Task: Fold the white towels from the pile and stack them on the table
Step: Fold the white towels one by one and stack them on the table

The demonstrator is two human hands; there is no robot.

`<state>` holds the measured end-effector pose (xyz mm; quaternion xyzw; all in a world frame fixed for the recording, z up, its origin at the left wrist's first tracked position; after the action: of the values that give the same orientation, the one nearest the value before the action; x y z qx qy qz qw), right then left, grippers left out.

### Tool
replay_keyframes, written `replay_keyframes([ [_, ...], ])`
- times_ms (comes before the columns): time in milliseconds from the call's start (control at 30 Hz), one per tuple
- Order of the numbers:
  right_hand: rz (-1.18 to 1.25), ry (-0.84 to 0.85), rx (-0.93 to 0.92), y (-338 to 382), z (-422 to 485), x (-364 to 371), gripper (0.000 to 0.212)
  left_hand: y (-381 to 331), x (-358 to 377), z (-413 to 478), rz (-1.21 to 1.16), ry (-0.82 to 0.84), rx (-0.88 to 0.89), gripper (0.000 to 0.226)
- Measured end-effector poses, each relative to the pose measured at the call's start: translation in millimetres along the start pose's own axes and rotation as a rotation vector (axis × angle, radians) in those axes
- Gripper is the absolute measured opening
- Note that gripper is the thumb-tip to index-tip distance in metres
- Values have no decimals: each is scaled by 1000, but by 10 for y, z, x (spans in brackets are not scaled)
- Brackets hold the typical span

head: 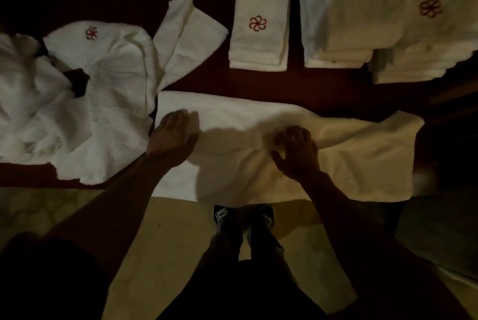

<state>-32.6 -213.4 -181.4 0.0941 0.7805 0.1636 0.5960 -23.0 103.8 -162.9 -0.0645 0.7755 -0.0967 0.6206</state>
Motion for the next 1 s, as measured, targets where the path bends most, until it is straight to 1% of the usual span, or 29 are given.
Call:
replay_keyframes([
  [100,12,-7,-7,-32,123,2,44,40,146,52,-56,80,-9,78],
  [200,0,-13,-43,-69,216,2,45,93,228,123,-38,101,-39,74],
  [300,-9,-9,-46,-56,315,-20,46,58,200,197,-17,75,-56,71],
  [400,-16,4,-46,-31,370,-52,45,-83,70,262,73,13,-74,67],
  [467,5,-21,-75,-3,332,-128,45,-188,11,308,97,-18,-97,68],
  [533,33,-80,-82,-34,240,-273,45,-337,-39,369,63,-73,-103,63],
  [633,59,-186,-44,-236,89,-558,42,-700,-91,464,60,-110,-29,59],
  [700,74,-227,-12,-437,-3,-728,42,-973,-75,545,66,-86,28,59],
  [800,65,-233,87,-835,-122,-915,47,-1468,-12,655,54,-28,91,59],
  [933,55,-235,240,-1428,-264,-1120,53,-2294,102,742,30,-9,257,55],
  [1000,64,-228,307,-1737,-330,-1204,58,-2670,207,777,25,10,306,52],
])
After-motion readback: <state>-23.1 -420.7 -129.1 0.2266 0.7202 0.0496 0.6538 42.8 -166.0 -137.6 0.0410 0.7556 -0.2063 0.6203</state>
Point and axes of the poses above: each hand's wrist, its own z-axis towards the middle knuckle, its own x-axis out of the palm, y = z × x, the point moved 9 cm from there along z, towards the middle knuckle, and after that the axes turned 5 degrees about z, right-handed, at the moved point
